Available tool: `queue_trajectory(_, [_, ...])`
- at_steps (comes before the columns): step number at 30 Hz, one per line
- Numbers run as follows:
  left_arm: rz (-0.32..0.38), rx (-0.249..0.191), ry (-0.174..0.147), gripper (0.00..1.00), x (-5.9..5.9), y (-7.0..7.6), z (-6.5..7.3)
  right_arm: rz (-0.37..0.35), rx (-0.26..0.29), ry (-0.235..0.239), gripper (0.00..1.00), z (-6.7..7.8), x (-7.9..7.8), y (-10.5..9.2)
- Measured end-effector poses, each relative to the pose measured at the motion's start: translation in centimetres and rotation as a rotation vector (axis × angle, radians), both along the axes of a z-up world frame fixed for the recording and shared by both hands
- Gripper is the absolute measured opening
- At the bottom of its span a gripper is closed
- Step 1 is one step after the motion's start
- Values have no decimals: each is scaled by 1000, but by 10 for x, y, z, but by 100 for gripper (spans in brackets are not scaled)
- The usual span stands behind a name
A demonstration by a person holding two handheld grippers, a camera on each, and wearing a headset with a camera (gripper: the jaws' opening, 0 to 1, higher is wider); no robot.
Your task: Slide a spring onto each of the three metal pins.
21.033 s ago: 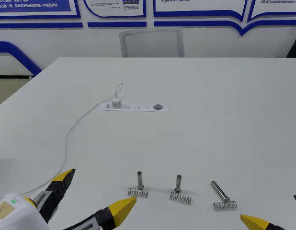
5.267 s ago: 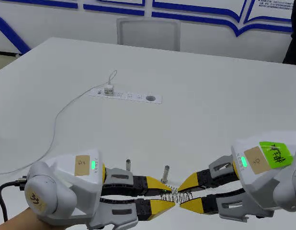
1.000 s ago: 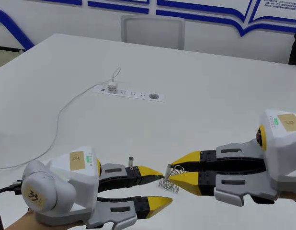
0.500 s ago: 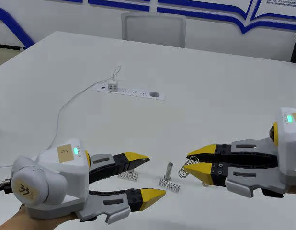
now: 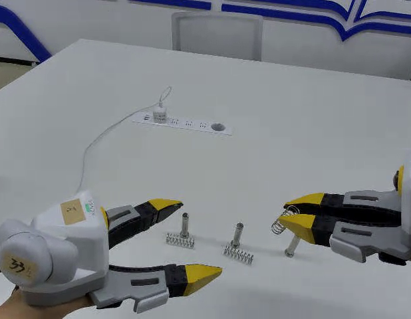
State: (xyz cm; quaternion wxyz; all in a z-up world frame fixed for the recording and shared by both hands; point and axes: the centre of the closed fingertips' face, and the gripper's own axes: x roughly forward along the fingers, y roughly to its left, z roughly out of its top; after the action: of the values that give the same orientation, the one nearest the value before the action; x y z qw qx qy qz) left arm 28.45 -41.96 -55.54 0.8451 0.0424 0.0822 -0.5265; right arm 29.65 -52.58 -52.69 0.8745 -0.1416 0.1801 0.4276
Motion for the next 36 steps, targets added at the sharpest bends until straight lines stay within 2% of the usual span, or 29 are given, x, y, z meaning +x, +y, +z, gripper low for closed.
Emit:
queue_trajectory(11, [126, -20, 27, 78, 17, 29, -2, -123, 2, 21, 11, -12, 16, -30])
queue_trajectory(13, [143, -41, 39, 80, 19, 31, 0, -140, 5, 23, 11, -13, 18, -35])
queue_trajectory(23, [192, -52, 47, 91, 24, 36, 3, -219, 4, 35, 11, -24, 32, -56])
queue_trajectory(30, [215, -51, 63, 99, 25, 40, 1, -265, -17, 58, 11, -39, 41, -69])
queue_trajectory(36, [225, -13, 93, 100, 24, 43, -10, -283, -21, 78, 11, -50, 40, -73])
